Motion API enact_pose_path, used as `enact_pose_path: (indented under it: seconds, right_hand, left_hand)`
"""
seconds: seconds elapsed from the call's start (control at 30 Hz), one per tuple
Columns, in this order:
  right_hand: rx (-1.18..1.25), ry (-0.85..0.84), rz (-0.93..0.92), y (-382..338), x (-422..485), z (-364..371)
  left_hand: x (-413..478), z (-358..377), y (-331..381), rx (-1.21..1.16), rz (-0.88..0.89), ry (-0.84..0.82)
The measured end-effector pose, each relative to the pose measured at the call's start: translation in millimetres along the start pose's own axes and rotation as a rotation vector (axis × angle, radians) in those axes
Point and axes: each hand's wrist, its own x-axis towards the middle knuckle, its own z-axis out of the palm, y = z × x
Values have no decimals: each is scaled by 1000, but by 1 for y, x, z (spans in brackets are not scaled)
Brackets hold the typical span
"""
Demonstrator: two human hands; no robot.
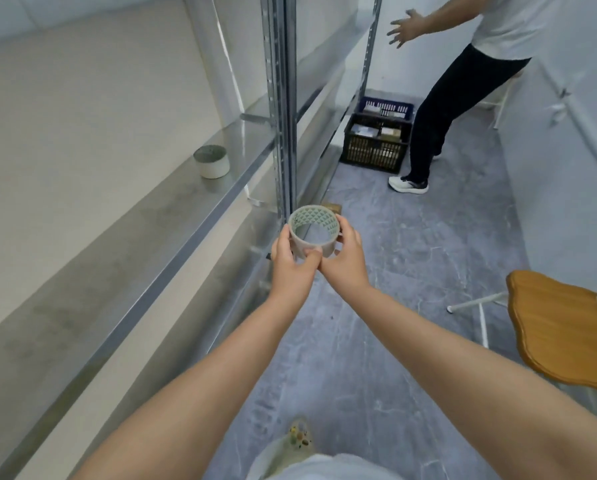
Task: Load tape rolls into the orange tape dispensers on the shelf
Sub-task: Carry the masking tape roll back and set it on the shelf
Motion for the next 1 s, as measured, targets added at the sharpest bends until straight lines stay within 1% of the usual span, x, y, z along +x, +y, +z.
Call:
enact_pose_path:
  seconds: [0.1, 0.23, 0.33, 0.4, 0.57, 0.67, 0.73, 0.87, 0.93, 1.0]
  right_hand:
    - [1, 3, -15, -5, 51, 3]
    - [-7, -73, -43, -3, 107, 10]
    - [9, -137, -68, 1, 157, 19]
    - [17, -204, -84, 5, 191, 24]
    - [3, -402, -172, 9, 280, 36]
    - [-21, -537, -223, 9, 326, 41]
    - [-25, -618, -246, 6, 352, 49]
    - [-67, -717, -251, 1, 386, 76]
    - [-76, -754, -241, 2, 400, 91]
    - [-108, -783, -276, 1, 418, 109]
  left_hand:
    - [52, 12, 10, -41, 19, 19]
    - [109, 23, 9, -185, -94, 88]
    - [153, 29, 7, -252, -127, 157]
    - [180, 36, 9, -260, -148, 218]
    - [243, 53, 22, -331, -132, 389]
    - [273, 63, 33, -405, -120, 396]
    - [291, 65, 39, -404, -136, 427]
    - [324, 53, 32, -381, -242, 514]
    - [342, 44, 30, -362, -251, 535]
    - [362, 35, 26, -362, -251, 550]
